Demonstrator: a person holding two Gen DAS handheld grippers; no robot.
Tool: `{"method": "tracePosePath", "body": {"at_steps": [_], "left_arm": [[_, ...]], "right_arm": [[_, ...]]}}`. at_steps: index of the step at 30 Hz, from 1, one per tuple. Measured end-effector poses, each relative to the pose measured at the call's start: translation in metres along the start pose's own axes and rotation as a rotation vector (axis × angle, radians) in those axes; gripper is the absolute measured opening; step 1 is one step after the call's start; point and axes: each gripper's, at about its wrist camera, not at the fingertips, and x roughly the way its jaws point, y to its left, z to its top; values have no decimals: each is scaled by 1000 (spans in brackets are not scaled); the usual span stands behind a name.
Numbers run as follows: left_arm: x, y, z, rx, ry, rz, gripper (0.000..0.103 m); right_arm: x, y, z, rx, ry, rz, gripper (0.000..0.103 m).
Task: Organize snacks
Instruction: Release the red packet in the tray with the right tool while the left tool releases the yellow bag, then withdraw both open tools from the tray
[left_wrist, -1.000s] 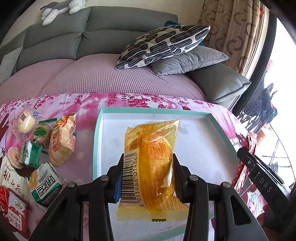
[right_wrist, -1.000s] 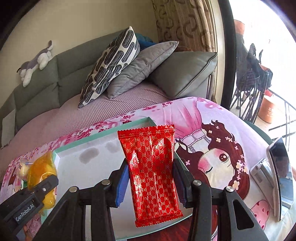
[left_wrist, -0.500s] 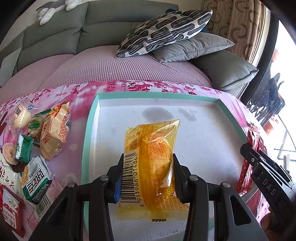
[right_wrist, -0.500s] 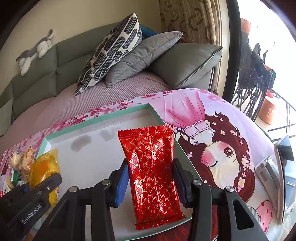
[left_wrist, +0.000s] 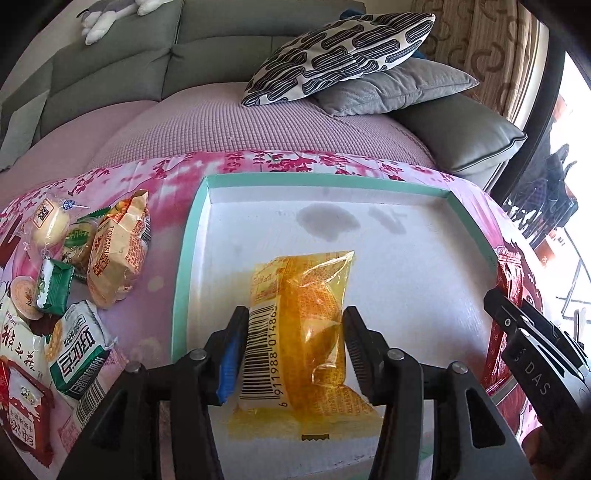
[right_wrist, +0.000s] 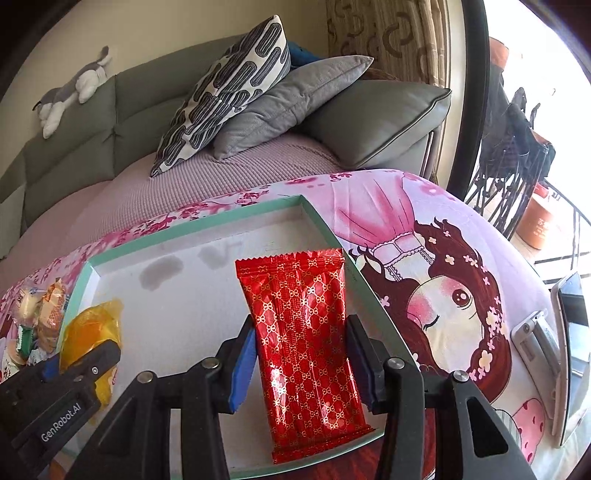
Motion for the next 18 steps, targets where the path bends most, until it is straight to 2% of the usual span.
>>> {"method": "tracePosePath", "body": {"at_steps": [1, 8, 18], "left_arm": [[-1, 0, 0, -2, -2, -2, 61], [-3, 1, 1, -9, 25, 7, 62], [-8, 0, 3, -5, 23, 16, 63]], "right_arm": [[2, 0, 0, 5, 8, 5, 53], [10, -5, -3, 21, 58, -4, 65], [11, -3, -4, 8, 73, 1, 66]]}}
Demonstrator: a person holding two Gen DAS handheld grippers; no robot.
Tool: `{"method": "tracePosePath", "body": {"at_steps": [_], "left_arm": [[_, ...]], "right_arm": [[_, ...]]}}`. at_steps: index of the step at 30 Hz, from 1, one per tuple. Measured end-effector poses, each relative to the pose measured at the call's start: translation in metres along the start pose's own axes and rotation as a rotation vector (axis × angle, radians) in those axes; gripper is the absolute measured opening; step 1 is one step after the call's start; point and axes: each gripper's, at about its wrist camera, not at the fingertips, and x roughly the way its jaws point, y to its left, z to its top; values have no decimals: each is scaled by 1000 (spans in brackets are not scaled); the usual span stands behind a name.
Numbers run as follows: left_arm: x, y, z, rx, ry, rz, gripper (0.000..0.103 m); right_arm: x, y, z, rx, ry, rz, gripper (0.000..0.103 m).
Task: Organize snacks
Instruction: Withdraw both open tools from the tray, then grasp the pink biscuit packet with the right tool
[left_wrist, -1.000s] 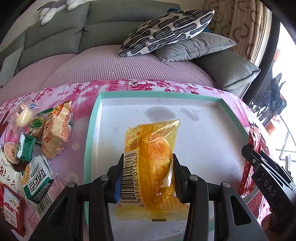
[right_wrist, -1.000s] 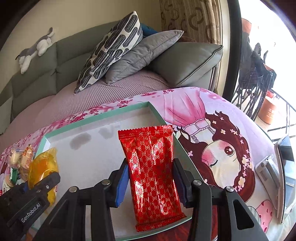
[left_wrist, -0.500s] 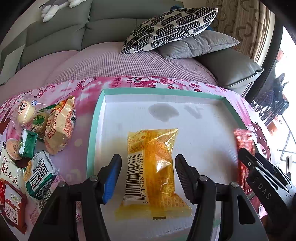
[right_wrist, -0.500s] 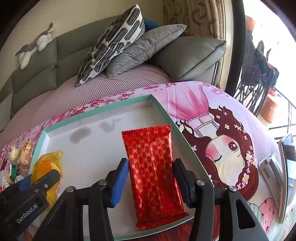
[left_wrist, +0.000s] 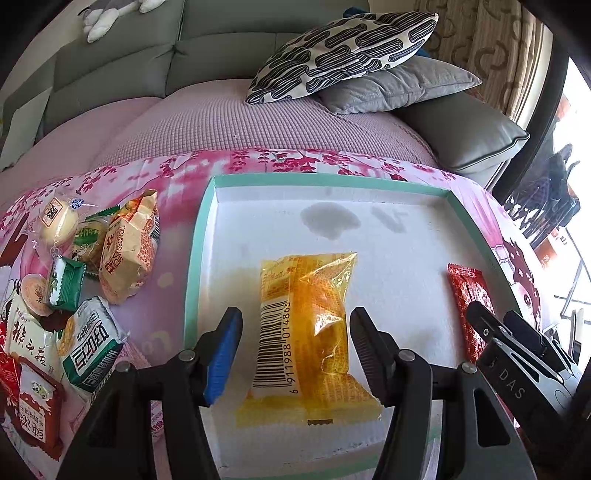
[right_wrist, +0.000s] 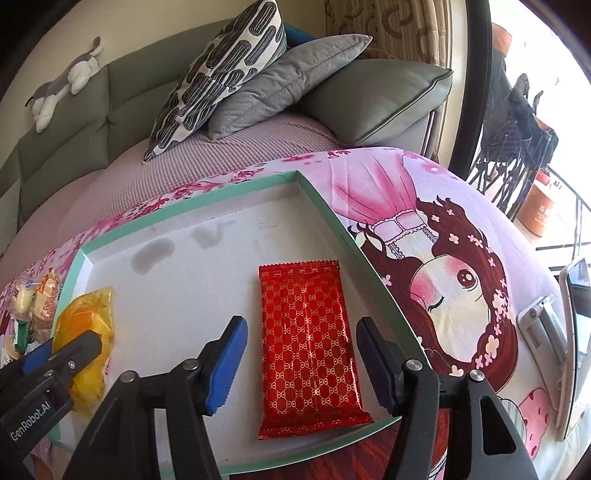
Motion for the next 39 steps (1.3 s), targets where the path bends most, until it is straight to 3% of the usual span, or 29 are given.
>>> {"method": "tracePosePath", "body": {"at_steps": [3, 4, 9, 15, 30, 39], "left_arm": [[-2, 0, 1, 6, -20, 12, 95], [-4, 0, 1, 10, -35, 24, 97], [-7, 1, 2, 24, -64, 71, 100], [-9, 8, 3, 7, -86, 131, 100], [-25, 24, 0, -54, -100, 121, 100], [-50, 54, -9, -65, -100, 220, 100]], "right_arm": [[0, 1, 0, -2, 0, 16, 78], [0, 1, 0, -1, -2, 21, 85], [-2, 3, 0, -3, -21, 32, 103], [-6, 3, 2, -1, -58, 39, 103], [-21, 14, -3, -94, -1, 9, 103], [-32, 37, -5, -126, -2, 40, 103]]}}
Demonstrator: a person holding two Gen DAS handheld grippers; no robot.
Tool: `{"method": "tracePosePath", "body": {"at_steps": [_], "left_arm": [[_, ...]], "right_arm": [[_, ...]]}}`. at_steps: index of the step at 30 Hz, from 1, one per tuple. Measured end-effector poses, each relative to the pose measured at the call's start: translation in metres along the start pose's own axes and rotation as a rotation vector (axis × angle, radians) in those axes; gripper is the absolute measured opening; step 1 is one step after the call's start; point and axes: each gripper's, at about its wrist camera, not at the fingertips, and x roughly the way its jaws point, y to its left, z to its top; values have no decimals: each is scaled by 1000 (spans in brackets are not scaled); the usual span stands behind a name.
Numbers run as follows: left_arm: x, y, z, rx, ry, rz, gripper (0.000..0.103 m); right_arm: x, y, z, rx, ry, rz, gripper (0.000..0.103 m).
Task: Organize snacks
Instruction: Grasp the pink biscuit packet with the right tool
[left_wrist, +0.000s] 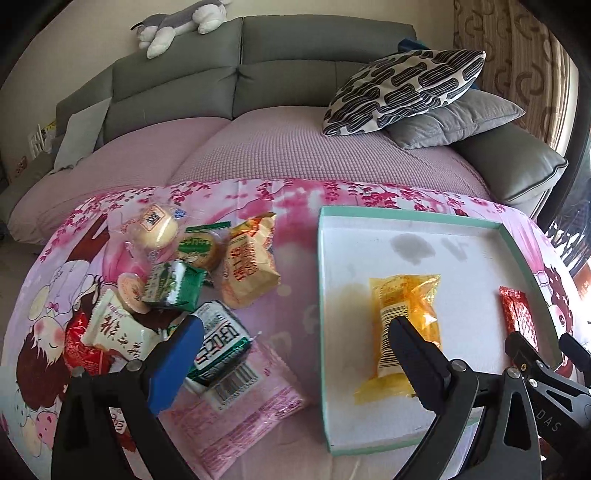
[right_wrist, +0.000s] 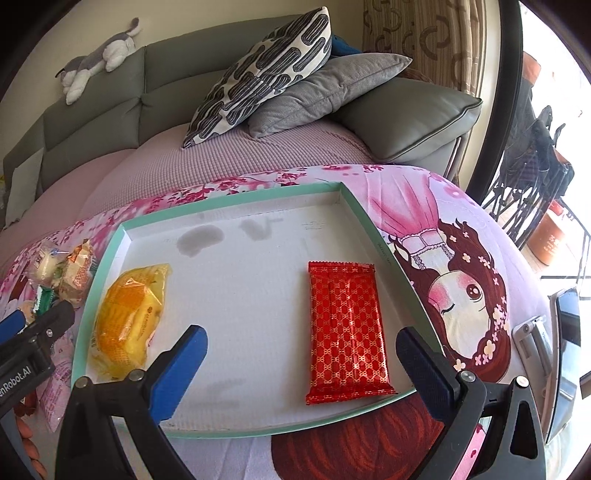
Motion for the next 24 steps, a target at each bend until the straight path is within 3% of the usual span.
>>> {"method": "tracePosePath", "body": {"at_steps": [8, 18, 24], "left_arm": [[-9, 53, -5, -45, 11, 114, 100], [-16, 125, -13, -167, 35, 195, 100], [-20, 157, -18, -232, 38, 198, 100]], "right_arm": [[-7, 54, -6, -76, 10, 115, 103], [-12, 103, -15, -108, 21, 202, 103], [-17, 132, -19, -147, 24, 234, 103]]}}
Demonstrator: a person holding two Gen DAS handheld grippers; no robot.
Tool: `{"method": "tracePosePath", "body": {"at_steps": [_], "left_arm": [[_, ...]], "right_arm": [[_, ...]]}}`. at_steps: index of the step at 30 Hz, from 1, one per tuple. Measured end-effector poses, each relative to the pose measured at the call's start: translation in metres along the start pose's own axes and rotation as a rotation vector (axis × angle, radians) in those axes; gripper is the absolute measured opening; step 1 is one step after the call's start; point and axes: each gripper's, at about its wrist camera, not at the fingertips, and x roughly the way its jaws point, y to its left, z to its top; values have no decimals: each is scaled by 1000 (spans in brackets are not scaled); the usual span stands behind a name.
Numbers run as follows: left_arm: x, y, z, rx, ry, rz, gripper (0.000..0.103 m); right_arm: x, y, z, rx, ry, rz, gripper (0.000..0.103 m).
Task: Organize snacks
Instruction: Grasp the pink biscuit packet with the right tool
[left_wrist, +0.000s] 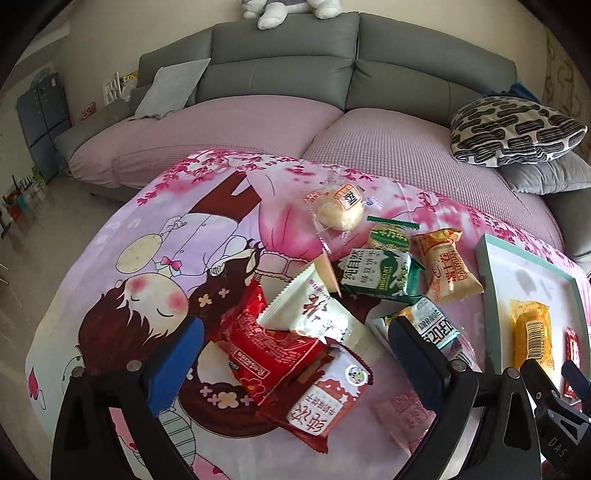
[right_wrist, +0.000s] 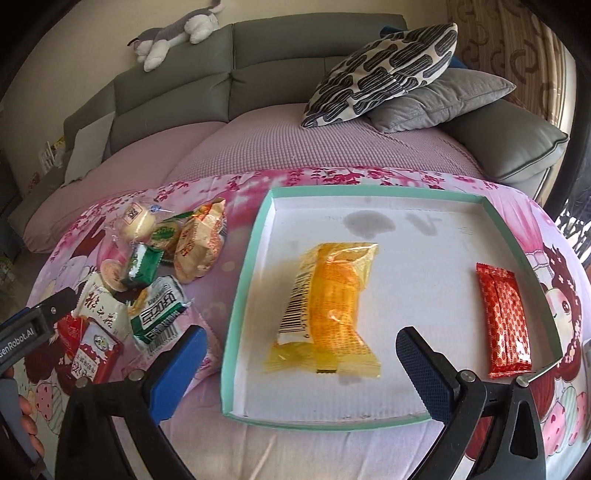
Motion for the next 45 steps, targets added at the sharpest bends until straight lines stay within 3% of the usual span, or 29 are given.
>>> {"method": "tracePosePath", "body": {"at_steps": [5, 11, 25, 36, 45], "left_arm": [[4, 16, 0, 0, 14, 22, 100], [9, 31, -3, -28, 35, 7, 100], [23, 39, -7, -20, 80, -26, 100], [28, 24, -12, 18, 101, -66, 100], [24, 17, -16, 19, 115, -97, 100]], "right_arm": [[2, 30, -2, -22, 8, 39, 103], [15, 64, -10, -73, 46, 22, 103], [32, 101, -19, -154, 55, -93, 99], [23, 103, -31, -248, 67, -85, 82], [9, 83, -35, -198, 73, -48, 54]]}}
